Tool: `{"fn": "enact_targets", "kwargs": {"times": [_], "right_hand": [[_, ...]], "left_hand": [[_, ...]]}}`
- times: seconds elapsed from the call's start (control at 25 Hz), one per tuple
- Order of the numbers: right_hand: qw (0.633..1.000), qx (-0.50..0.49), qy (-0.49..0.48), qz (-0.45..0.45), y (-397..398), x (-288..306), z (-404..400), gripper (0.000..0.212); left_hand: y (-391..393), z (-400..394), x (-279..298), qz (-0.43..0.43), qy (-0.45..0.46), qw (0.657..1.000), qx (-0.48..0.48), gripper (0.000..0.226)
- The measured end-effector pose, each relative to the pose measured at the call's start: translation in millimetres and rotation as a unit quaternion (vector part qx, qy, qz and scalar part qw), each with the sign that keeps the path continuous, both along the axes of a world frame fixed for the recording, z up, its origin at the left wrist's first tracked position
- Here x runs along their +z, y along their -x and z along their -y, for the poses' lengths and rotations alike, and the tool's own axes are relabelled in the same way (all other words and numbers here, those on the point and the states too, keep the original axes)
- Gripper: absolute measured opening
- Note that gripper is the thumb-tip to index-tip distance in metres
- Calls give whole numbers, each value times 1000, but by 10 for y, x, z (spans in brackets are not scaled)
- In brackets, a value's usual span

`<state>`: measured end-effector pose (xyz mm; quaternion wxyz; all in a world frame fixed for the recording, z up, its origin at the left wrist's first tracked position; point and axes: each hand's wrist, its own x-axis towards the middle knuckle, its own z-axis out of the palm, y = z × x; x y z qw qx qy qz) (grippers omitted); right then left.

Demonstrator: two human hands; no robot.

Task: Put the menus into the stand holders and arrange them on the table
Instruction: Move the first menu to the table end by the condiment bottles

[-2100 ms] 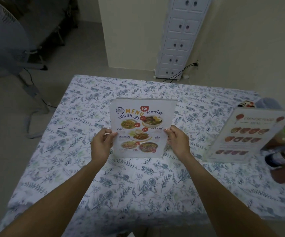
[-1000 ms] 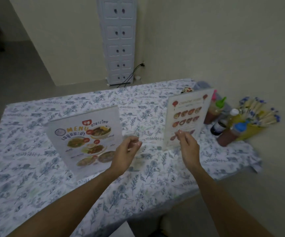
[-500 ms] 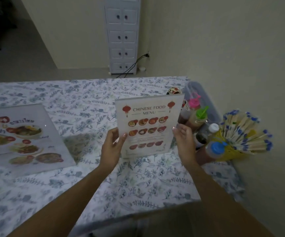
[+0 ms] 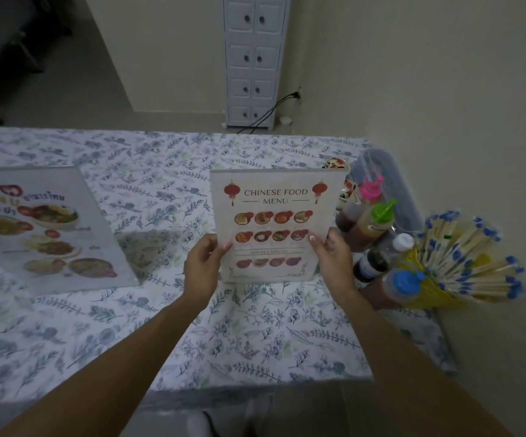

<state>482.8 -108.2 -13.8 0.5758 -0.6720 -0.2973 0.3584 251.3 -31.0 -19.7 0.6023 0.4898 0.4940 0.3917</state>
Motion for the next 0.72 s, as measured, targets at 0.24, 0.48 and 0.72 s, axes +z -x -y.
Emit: {"fn": "enact_targets", "kwargs": {"times": [0.24, 0.48, 0.72], "right_hand": [[1000, 8, 17, 20, 153, 243, -82, 22], [1000, 16, -15, 9, 172, 640, -468, 27], [999, 1, -34, 40, -533, 1052, -1276, 27]], "left_hand": [[169, -167, 229, 11, 8, 1000, -9, 13], [182, -619, 691, -4, -16, 1000, -16, 13], [-510, -1422, 1179, -1, -75, 997, -21, 9]]}}
